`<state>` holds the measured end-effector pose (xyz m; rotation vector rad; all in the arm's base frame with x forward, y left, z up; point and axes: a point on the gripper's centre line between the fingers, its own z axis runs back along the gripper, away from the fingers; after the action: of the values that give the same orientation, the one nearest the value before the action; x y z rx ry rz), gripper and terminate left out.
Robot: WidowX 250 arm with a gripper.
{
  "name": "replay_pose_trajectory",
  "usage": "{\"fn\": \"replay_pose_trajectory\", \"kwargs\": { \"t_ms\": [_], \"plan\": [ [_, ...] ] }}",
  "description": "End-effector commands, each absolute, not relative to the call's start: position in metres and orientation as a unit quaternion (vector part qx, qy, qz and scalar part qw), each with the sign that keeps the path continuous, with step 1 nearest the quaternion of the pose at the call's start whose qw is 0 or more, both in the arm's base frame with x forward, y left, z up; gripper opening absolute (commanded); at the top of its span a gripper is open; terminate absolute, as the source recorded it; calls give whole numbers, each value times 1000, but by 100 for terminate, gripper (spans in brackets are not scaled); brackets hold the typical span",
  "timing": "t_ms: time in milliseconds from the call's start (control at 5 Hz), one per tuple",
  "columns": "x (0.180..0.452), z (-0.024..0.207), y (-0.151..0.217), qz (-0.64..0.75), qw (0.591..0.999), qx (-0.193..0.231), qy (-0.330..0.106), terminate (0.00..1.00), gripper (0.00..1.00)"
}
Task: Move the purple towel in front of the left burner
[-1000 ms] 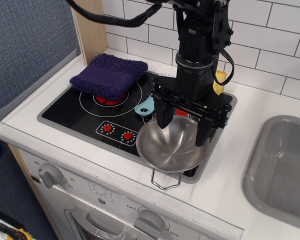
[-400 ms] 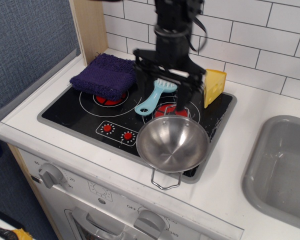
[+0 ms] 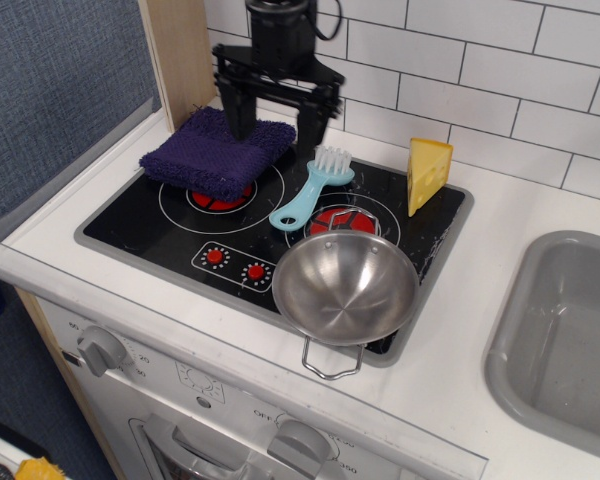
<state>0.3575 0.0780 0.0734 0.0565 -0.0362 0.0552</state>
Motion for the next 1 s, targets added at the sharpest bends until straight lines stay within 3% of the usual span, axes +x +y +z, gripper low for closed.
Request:
{"fn": "replay_pose_trajectory", "kwargs": {
  "t_ms": [0, 400, 800],
  "plan": [
    [379, 75, 138, 1, 998, 57, -34, 0, 100],
    [388, 43, 153, -14, 997, 67, -29, 0, 100],
    [383, 4, 146, -34, 998, 51, 21, 0, 100]
  ]
}}
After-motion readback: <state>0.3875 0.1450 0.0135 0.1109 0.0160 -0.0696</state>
